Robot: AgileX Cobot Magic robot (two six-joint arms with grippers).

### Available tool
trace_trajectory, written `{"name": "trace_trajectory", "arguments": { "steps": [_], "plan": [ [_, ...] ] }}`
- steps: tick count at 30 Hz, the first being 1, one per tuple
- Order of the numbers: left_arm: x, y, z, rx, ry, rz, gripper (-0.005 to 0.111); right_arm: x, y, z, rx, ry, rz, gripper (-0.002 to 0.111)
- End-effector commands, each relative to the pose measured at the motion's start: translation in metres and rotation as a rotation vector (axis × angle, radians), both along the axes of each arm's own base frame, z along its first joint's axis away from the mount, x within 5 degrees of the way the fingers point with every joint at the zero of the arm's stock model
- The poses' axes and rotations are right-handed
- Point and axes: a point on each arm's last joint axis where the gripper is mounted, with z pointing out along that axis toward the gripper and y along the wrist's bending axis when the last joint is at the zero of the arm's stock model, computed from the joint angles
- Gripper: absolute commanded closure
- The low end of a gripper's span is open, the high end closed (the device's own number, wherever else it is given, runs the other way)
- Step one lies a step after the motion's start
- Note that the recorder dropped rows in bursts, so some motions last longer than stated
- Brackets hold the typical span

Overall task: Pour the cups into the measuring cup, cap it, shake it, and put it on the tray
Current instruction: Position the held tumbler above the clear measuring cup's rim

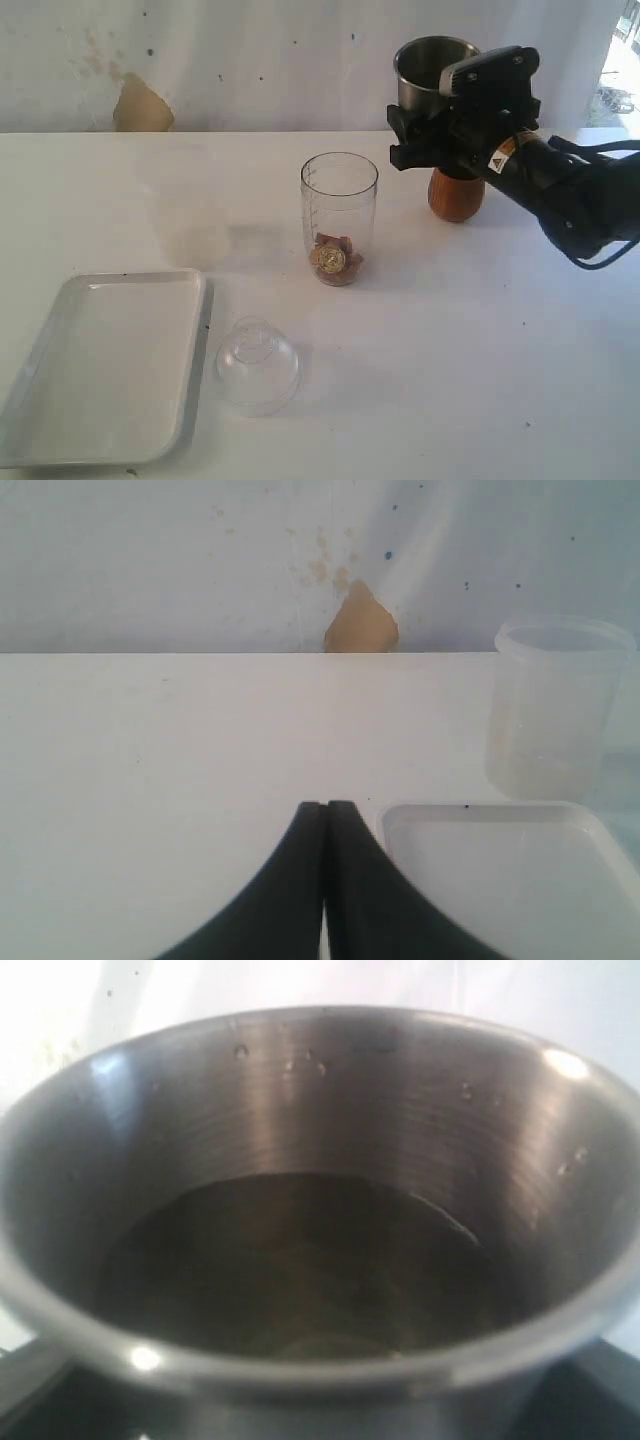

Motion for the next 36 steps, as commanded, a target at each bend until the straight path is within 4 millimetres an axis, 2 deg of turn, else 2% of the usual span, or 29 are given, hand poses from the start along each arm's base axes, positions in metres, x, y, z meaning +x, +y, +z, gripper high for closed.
{"name": "trace_trajectory", "arguments": {
  "steps": [1,10,13,23,28,31,36],
  "plan": [
    [0.0,0.0,-0.002,0.001,0.002,-0.004,0.107,0.017,0.001,0.004,0.026,-0.041,0.009,0.108],
    [0.0,0.0,-0.002,0.001,0.002,-0.004,0.107,0.04,0.011,-0.01,-0.068,-0.046,0.098,0.108],
    [0.0,0.0,-0.002,0.001,0.002,-0.004,0.107,0.045,0.011,-0.009,-0.086,-0.063,0.098,0.108],
    [0.0,0.0,-0.002,0.001,0.002,-0.004,0.107,0.051,0.016,-0.003,-0.306,-0.174,0.152,0.108],
    [0.0,0.0,-0.002,0.001,0.002,-0.004,0.107,0.051,0.017,-0.001,-0.295,-0.188,0.156,0.108],
    [0.0,0.0,-0.002,0.001,0.002,-0.004,0.107,0.05,0.018,0.002,-0.186,-0.185,0.165,0.108],
    [0.0,0.0,-0.002,0.001,0.002,-0.004,0.107,0.048,0.019,0.01,-0.106,-0.198,0.182,0.108]
  ]
}}
